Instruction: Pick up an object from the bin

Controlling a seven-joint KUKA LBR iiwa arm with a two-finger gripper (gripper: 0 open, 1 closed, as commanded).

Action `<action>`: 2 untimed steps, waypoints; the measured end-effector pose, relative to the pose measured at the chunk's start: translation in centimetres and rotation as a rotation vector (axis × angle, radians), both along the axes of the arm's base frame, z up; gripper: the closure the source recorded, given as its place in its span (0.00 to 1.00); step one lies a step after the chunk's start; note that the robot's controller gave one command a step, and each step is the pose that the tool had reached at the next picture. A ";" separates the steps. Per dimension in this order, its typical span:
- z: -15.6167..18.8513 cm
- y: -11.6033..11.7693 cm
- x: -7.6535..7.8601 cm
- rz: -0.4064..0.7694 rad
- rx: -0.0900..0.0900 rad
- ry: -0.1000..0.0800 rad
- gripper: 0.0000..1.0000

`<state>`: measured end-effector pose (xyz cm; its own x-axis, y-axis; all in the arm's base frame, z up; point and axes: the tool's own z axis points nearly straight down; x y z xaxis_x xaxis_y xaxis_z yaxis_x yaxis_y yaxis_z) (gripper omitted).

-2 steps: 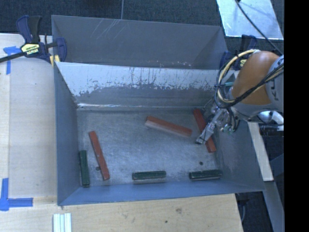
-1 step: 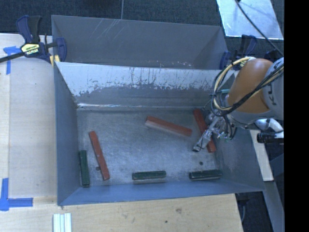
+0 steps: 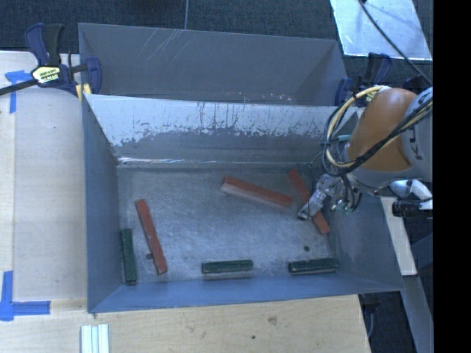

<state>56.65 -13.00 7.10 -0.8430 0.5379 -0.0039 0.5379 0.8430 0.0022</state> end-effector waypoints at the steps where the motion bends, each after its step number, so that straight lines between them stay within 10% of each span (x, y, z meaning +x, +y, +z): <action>1: 4.7 -0.1 0.2 0.003 -0.002 -0.004 1.00; 2: 8.7 -0.3 0.3 0.007 -0.002 -0.003 1.00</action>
Offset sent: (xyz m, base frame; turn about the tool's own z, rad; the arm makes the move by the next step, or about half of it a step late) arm 0.0000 -0.0001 0.0440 0.0000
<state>56.98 -13.28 15.80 -0.8465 0.5324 -0.0075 0.5324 0.8465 0.0022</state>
